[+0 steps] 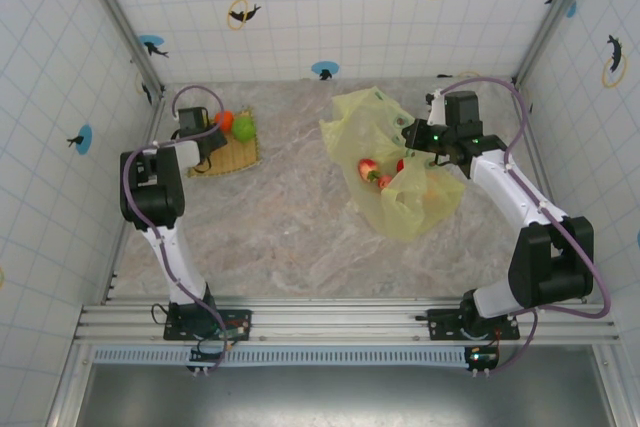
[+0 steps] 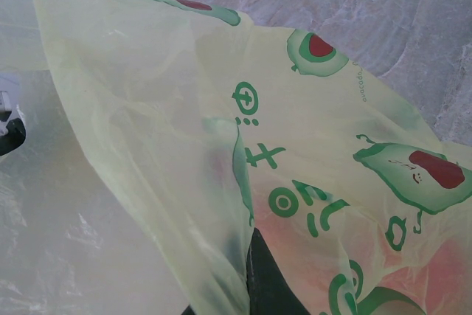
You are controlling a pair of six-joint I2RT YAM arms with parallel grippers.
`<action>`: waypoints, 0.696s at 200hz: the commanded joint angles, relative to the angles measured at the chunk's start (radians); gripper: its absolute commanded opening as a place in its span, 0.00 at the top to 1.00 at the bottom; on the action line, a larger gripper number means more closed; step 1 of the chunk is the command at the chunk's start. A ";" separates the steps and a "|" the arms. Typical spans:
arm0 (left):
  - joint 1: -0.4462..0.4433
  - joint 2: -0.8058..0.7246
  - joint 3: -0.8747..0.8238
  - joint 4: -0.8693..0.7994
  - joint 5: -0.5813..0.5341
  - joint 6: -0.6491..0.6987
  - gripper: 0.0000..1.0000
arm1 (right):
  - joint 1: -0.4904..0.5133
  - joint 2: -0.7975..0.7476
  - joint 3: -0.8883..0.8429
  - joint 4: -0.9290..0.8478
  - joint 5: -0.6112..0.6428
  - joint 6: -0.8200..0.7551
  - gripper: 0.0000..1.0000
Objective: Place the fruits into the plastic bag
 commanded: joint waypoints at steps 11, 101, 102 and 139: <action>0.002 0.009 0.023 0.008 0.011 0.012 0.30 | -0.002 0.001 -0.014 -0.021 0.008 -0.014 1.00; -0.004 -0.369 -0.320 0.074 0.096 -0.169 0.46 | -0.002 0.005 -0.006 -0.012 0.001 -0.012 1.00; -0.004 -0.376 -0.325 0.074 0.099 -0.172 0.46 | -0.002 0.005 -0.006 -0.012 0.001 -0.012 1.00; -0.078 -0.665 -0.515 0.040 0.216 -0.224 0.46 | -0.006 0.013 -0.005 -0.003 -0.019 -0.006 1.00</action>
